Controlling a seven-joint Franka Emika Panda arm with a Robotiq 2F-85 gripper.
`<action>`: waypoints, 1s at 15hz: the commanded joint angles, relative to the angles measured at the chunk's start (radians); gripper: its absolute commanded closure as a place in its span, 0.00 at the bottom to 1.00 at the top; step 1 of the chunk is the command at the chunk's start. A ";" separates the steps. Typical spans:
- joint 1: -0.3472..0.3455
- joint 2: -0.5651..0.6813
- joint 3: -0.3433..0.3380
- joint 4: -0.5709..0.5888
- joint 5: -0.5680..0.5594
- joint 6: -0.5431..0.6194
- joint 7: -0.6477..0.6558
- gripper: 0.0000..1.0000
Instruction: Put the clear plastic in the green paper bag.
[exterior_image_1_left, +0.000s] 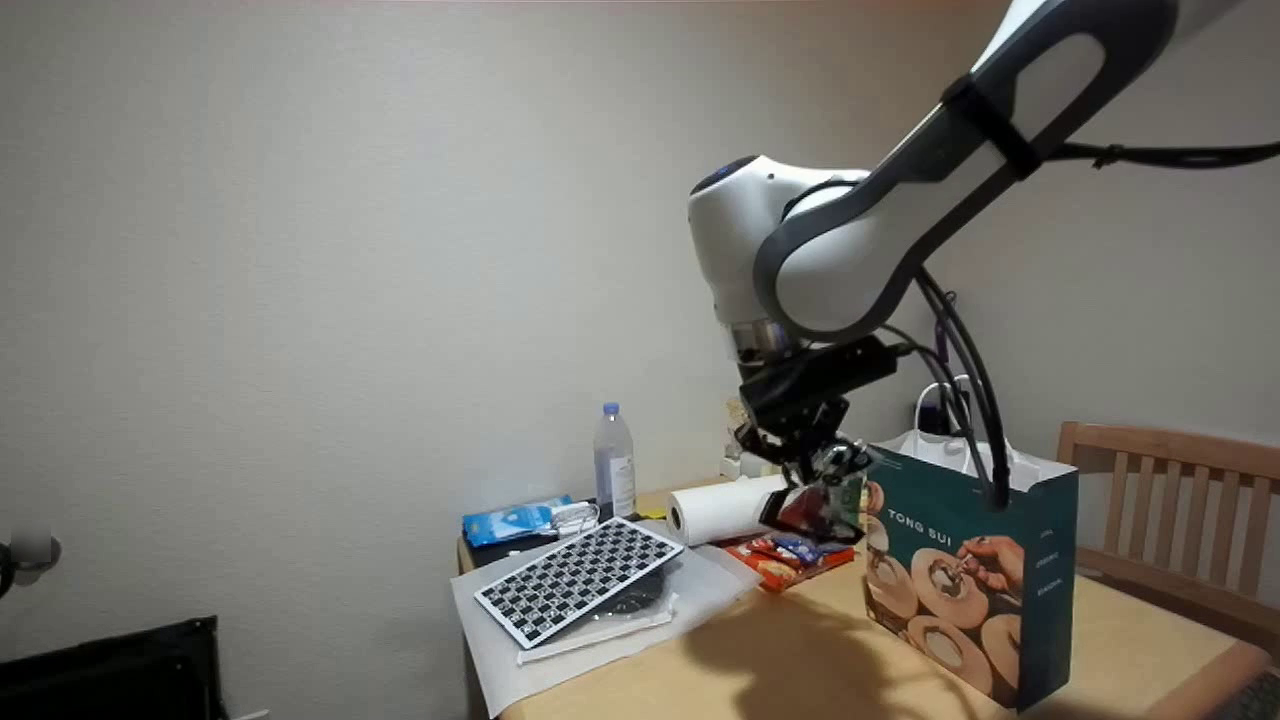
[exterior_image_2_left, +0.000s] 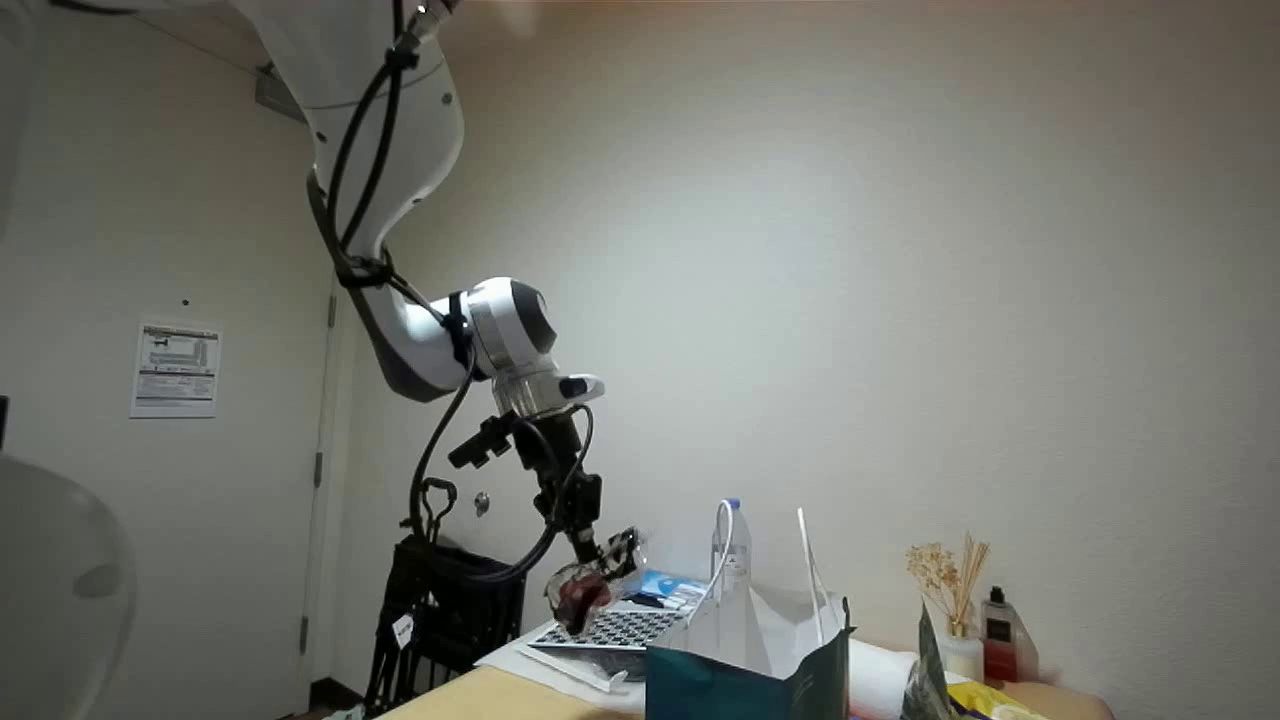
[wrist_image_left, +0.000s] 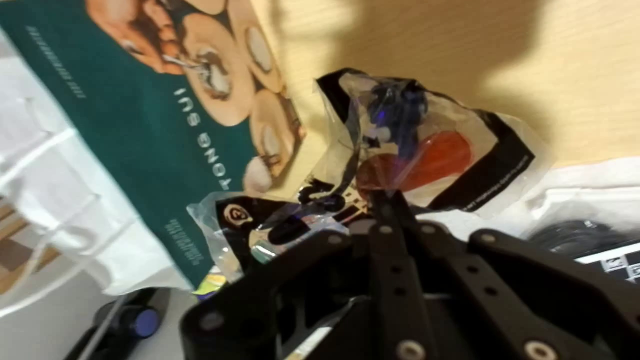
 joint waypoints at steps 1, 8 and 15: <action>-0.076 -0.188 0.043 -0.111 -0.110 -0.150 0.132 1.00; -0.167 -0.241 0.066 -0.153 -0.083 -0.197 0.115 0.99; -0.221 -0.347 0.115 -0.088 -0.170 -0.300 0.284 1.00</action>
